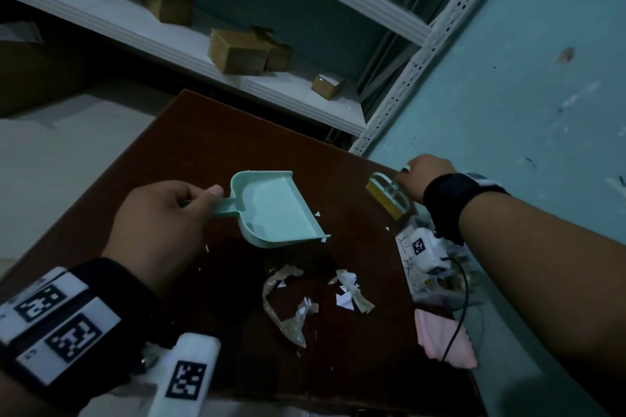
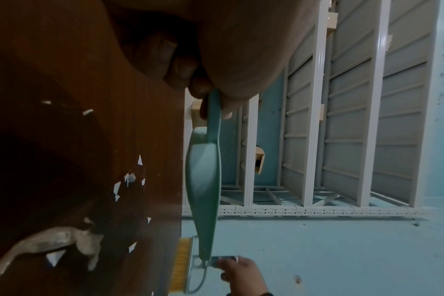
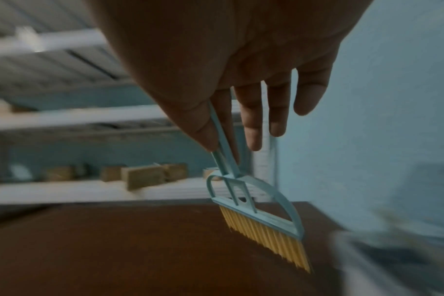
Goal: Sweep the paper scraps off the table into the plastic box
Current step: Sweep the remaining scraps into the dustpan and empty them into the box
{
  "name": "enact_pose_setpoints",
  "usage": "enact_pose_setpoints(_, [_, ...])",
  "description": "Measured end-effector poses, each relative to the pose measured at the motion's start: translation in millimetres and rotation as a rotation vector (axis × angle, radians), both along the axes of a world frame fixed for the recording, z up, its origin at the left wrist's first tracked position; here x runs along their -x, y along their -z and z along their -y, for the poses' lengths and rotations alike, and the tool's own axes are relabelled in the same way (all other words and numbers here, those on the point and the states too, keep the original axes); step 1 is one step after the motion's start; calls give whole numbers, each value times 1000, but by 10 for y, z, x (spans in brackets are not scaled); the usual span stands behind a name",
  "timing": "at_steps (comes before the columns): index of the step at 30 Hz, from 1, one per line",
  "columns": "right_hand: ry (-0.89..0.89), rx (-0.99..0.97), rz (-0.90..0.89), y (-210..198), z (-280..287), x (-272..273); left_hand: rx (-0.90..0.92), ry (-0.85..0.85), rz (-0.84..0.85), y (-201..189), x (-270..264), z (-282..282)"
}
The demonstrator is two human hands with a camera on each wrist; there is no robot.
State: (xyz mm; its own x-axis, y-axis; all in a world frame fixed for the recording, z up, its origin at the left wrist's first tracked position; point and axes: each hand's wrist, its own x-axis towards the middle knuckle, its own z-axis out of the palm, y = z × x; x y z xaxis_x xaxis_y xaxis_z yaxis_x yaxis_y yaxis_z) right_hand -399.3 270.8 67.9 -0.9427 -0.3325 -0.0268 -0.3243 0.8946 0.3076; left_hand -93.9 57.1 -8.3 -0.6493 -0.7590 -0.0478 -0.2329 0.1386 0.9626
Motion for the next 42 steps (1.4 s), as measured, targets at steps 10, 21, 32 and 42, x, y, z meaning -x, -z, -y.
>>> enact_pose_setpoints(10, [146,91,75,316,-64,-119,-1,1,0,-30,-110,65])
enact_pose_setpoints(21, [-48,160,92,108,154,-372,18,-24,11,-52,-161,154])
enact_pose_setpoints(32, [-249,37,261,335,171,-1197,123,-71,77,13,-325,342])
enact_pose_setpoints(42, [-201,188,138,227,339,-1250,86,-142,105,26,-484,461])
